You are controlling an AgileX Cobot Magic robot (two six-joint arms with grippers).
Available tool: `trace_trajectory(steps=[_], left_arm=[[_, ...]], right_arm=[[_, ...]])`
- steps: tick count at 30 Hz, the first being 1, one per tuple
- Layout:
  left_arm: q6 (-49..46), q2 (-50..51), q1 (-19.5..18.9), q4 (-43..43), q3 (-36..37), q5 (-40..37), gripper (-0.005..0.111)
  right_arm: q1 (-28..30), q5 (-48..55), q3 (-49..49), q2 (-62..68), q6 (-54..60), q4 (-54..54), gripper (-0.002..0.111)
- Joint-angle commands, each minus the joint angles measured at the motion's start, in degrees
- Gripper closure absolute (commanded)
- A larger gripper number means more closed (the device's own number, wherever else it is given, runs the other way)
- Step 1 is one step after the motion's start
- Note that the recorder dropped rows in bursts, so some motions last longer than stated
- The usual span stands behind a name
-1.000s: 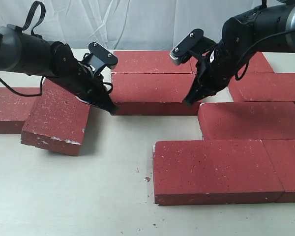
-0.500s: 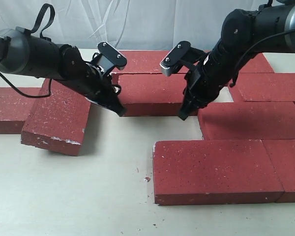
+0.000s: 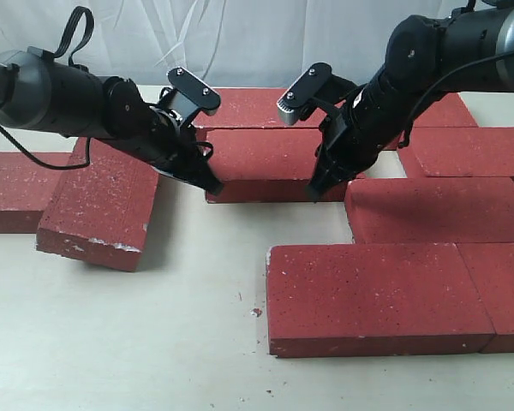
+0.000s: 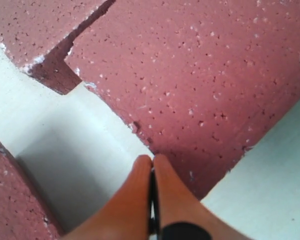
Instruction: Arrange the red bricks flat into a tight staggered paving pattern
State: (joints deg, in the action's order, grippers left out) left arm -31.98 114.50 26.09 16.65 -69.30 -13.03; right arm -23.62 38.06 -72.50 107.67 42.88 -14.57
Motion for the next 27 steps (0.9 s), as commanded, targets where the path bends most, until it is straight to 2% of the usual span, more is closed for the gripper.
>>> trace_trajectory(steps=[1,13,16,23,27], left_arm=[[-0.1,0.2,0.3,1.2,0.1,1.0,0.107],[-0.1,0.2,1.8,2.8,0.1,2.5,0.107],[-0.1,-0.1,1.9,0.2,0.1,2.8,0.107],[3.6,-4.2,-3.1,-0.3,0.1,-2.9,0.107],[4.6,-3.9,-3.8,-0.2,0.1,-5.0,0.107]], right_arm=[[0.1,-0.9,0.2,-0.3,0.3,-1.5,0.109],[0.1,-2.5,0.2,-0.3,0.3,-2.7,0.109],[0.1,-2.5,0.2,-0.3,0.3,-2.7,0.109],[0.1,-2.9,0.2,-0.3,0.3,-2.7,0.109],[0.1,-3.5,0.2,-0.3,0.3,-3.8,0.109]])
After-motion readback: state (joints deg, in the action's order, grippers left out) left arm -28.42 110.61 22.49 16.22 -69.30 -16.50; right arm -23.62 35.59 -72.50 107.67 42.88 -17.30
